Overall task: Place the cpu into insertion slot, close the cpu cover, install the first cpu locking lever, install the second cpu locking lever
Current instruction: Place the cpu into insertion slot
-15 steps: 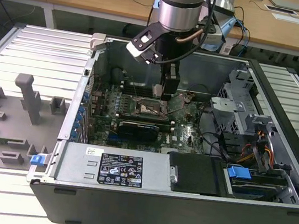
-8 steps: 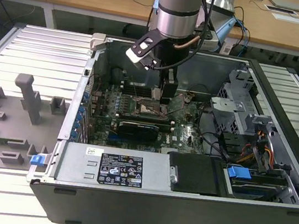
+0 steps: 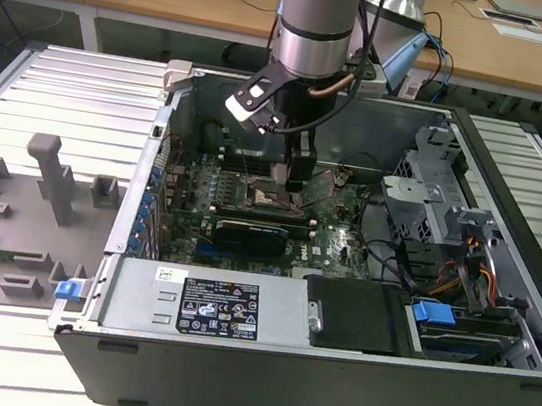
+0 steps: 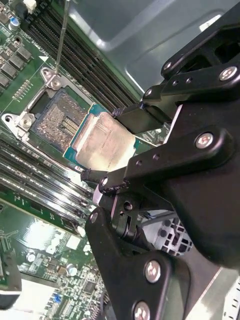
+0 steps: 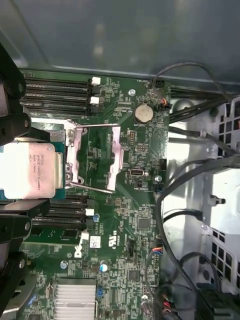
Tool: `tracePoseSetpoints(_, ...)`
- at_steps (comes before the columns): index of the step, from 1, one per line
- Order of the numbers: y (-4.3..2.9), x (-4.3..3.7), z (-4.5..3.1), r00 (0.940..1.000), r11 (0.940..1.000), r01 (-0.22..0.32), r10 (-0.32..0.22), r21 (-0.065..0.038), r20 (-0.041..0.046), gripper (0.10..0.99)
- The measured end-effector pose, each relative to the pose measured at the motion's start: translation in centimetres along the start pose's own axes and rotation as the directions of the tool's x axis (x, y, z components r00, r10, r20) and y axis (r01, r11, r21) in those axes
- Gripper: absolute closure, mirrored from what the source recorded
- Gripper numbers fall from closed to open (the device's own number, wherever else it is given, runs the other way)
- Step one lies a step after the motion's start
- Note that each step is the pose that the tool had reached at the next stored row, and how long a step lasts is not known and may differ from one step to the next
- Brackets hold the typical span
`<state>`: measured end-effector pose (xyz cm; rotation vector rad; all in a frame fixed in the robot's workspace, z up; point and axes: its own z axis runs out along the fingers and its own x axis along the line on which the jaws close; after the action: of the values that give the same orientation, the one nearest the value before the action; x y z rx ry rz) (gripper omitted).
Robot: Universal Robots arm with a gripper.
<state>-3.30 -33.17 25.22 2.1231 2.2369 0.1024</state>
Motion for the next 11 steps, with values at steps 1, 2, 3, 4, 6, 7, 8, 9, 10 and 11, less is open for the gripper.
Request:
tracePoseSetpoints(1, -0.07, 0.04, 0.14, 1.0, 1.0, 0.0, 0.0, 0.0, 0.0018, 0.545)
tracePoseSetpoints(2, -0.18, 0.08, 0.41, 1.0, 1.0, 0.0, 0.0, 0.0, 0.0039, 0.545)
tracePoseSetpoints(3, -0.28, 0.12, 0.65, 1.0, 1.0, 0.0, 0.0, 0.0, 0.0053, 0.545)
tracePoseSetpoints(4, -0.35, 0.16, 0.79, 1.0, 1.0, 0.0, 0.0, 0.0, 0.0058, 0.545)
tracePoseSetpoints(6, -0.48, 0.22, 1.08, 1.0, 1.0, 0.001, -0.001, 0.0, 0.0066, 0.545)
tracePoseSetpoints(7, -0.63, 0.35, 1.32, 1.0, 1.0, 0.001, -0.001, 0.0, 0.0072, 0.545)
tracePoseSetpoints(8, -0.68, 0.42, 1.4, 1.0, 1.0, 0.001, -0.001, 0.0, 0.0075, 0.545)
tracePoseSetpoints(9, -0.73, 0.52, 1.5, 1.0, 1.0, 0.001, -0.001, 0.0, 0.0077, 0.545)
tracePoseSetpoints(10, -0.77, 0.69, 1.76, 1.0, 1.0, 0.001, -0.001, 0.001, 0.0095, 0.545)
tracePoseSetpoints(11, -0.87, 0.85, 1.99, 0.9999, 1.0, 0.001, -0.001, 0.001, 0.0114, 0.545)
